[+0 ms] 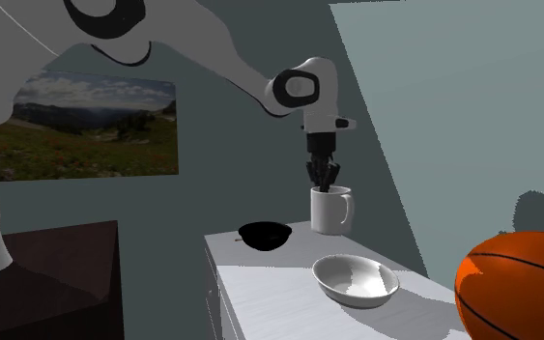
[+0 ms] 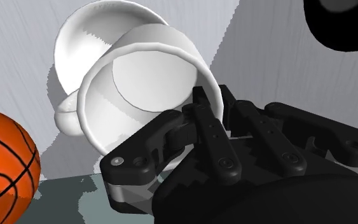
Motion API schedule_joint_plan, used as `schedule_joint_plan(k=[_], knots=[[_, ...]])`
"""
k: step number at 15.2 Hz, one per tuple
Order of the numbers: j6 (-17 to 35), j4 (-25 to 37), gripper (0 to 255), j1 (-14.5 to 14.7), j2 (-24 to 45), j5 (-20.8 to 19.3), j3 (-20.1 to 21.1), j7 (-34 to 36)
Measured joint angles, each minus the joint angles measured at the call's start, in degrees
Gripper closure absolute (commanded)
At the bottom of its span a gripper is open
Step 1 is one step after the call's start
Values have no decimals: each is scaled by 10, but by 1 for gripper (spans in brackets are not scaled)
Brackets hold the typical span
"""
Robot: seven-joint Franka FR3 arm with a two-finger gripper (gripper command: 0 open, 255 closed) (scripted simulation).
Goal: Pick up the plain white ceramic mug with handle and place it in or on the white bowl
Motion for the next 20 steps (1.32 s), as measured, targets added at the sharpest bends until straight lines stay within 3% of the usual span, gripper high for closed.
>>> schedule_joint_plan(k=[6,20], knots=[[-102,213,255,-48,112,5,-2,-41],[-46,215,255,-53,169,7,-1,-47]])
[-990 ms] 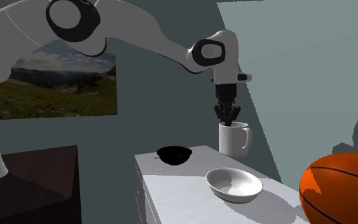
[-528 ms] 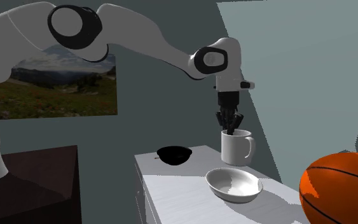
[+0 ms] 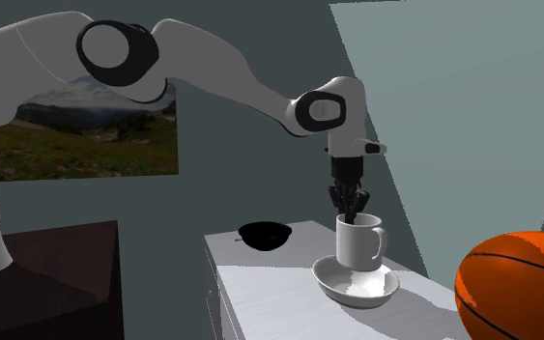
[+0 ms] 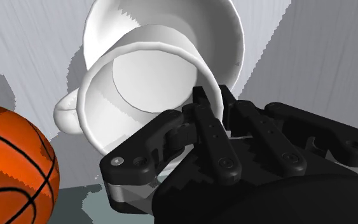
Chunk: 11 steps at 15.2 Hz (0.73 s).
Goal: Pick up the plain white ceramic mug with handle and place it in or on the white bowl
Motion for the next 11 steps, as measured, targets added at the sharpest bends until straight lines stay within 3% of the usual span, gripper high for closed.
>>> schedule_joint_plan(k=[11], knots=[[20,16,255,0,35,1,1,1]])
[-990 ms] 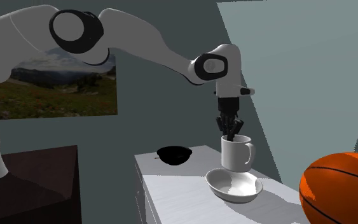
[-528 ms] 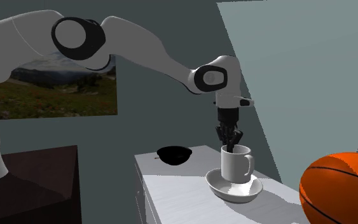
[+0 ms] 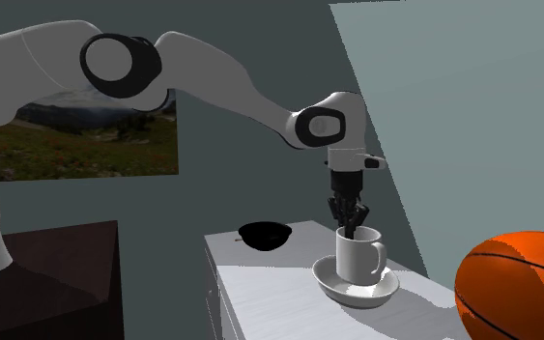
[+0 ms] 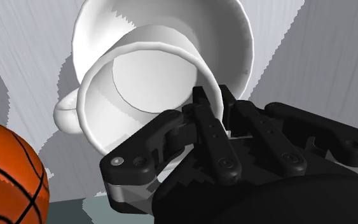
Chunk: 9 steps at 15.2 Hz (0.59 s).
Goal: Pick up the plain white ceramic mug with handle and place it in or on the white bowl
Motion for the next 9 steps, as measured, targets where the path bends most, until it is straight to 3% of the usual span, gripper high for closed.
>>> schedule_joint_plan(k=[1,2,9], knots=[[0,0,255,0,0,0,0,0],[0,0,0,0,0,0,0,0],[0,-11,0,0,-11,0,0,0]])
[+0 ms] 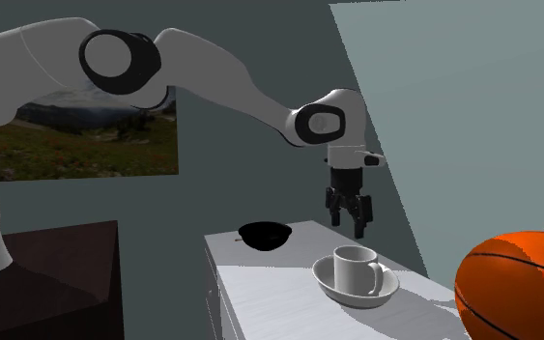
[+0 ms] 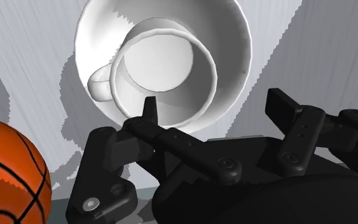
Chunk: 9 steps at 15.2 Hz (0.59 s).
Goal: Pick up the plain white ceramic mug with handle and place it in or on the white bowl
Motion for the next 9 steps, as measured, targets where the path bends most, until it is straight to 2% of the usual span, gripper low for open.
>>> schedule_joint_plan(k=[4,9], knots=[[-20,-20,0,0,-42,-1,-1,-1],[-26,-19,0,1,-46,-1,-1,0]])
